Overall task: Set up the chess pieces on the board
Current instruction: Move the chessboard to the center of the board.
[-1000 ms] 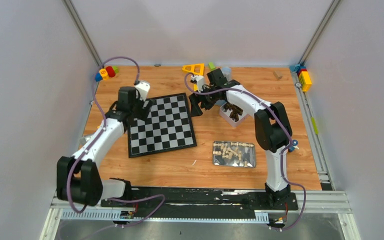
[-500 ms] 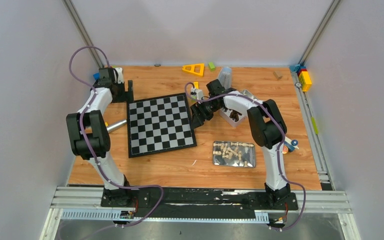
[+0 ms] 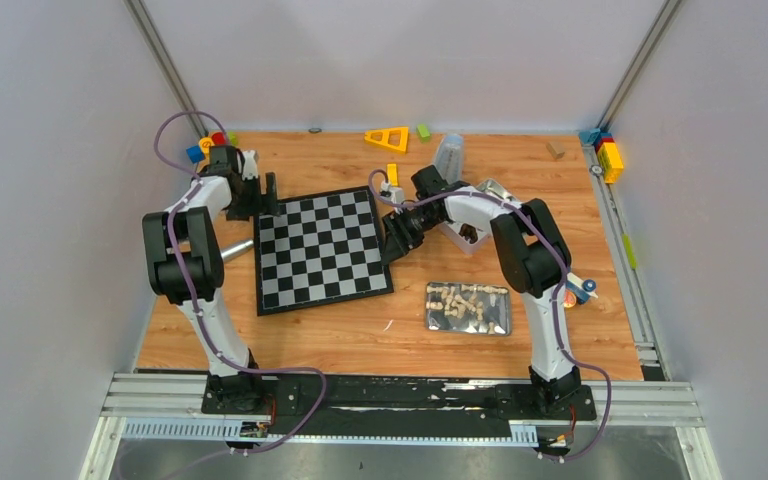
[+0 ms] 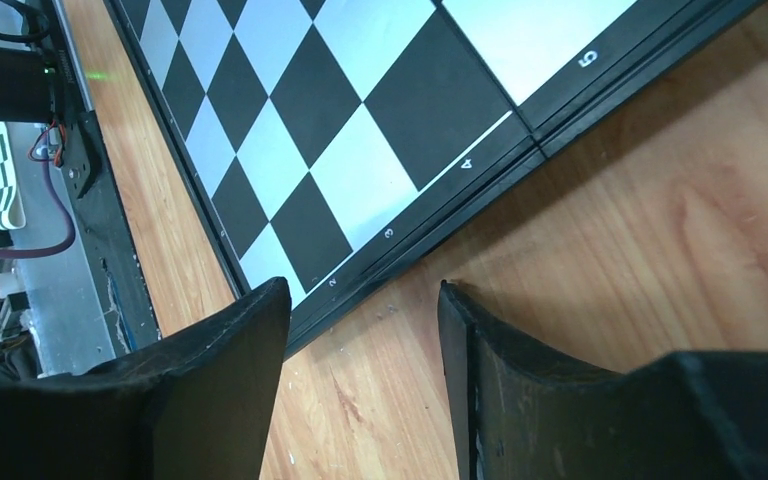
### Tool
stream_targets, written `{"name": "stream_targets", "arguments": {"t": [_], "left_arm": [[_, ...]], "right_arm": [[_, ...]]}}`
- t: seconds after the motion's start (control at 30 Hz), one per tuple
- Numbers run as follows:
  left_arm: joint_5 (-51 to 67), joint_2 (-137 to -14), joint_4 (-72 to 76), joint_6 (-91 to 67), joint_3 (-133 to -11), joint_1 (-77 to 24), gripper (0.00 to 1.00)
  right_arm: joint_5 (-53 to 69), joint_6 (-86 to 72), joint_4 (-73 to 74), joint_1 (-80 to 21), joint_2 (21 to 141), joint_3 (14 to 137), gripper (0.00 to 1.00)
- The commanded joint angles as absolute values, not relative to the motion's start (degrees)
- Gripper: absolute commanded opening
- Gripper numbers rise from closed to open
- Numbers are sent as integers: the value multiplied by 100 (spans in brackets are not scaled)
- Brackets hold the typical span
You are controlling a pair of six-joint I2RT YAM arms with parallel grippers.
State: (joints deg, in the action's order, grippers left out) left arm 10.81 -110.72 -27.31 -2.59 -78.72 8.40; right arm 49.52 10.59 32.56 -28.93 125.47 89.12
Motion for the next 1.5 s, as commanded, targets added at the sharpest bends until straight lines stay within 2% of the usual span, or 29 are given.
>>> {"name": "stream_targets", "arguments": {"t": [0.0,0.23,0.53,0.73,1.0,1.3,1.47], "left_arm": [[1803,-11169,-2653,-352,-7826,880,91],[2379,-11240,-2561,-251,-7517,749,85],[2330,-11043,-2591,-9,-7164,72,84],[2216,-10915,-2594,194,-6997,-121,84],[1967,-10719,-2603,521,-6725,-322,83],[1795,-10683,-2553,597,-6660,-505,83],[1686,-10613,-2564,636,-6622,-606,84]], "right_arm": [[4988,1015,3521,-2980,12597,8777,56],[5134,947,3615,-2979,12520,8748,55],[5112,1186,3763,-3073,12044,8160,59],[4294,1380,3787,-3085,11605,7734,66],[3151,1872,3853,-3085,11068,7192,63],[3052,2155,4007,-3098,10696,6768,69],[3022,2356,4137,-3094,10646,6631,68]]}}
